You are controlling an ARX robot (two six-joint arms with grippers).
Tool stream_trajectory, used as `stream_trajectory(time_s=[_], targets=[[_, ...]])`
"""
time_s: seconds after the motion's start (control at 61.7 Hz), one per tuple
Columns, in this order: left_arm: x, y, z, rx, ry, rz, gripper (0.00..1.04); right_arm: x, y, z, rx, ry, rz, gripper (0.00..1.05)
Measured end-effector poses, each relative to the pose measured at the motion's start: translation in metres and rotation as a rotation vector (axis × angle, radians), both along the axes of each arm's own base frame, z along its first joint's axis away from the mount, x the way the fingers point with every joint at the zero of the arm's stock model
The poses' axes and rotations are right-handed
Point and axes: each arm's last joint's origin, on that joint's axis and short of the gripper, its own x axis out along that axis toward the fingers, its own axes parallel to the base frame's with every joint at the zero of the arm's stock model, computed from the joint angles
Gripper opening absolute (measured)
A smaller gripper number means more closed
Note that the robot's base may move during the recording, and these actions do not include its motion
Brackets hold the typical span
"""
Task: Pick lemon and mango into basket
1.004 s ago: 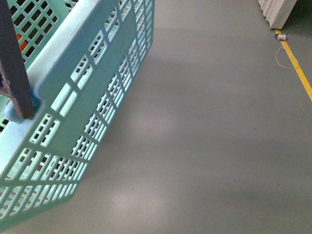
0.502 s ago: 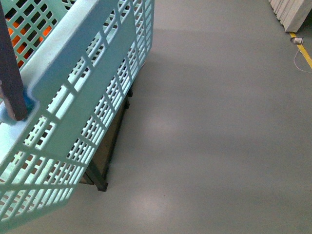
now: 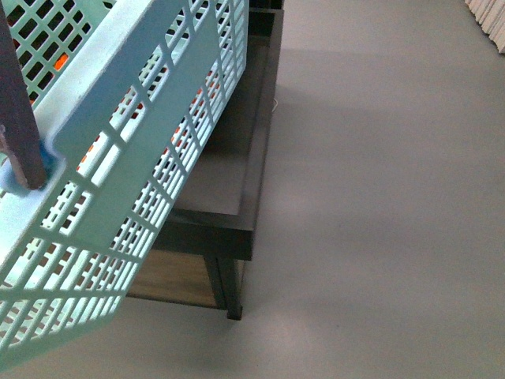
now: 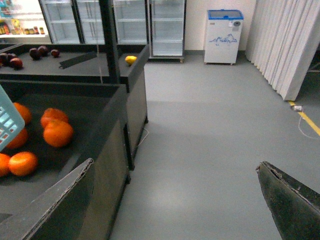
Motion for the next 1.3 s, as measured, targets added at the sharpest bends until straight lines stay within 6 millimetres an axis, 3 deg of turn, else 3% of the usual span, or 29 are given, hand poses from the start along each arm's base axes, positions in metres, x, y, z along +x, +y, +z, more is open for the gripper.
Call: stream_trajectory(time_s=[1.296], targets=[[0.0000,0.0001,0.0003,-0.001,0.000,-0.002,0.16,0.0000,-0.0001,0.0000,0.000,0.000,-0.002,0.96]])
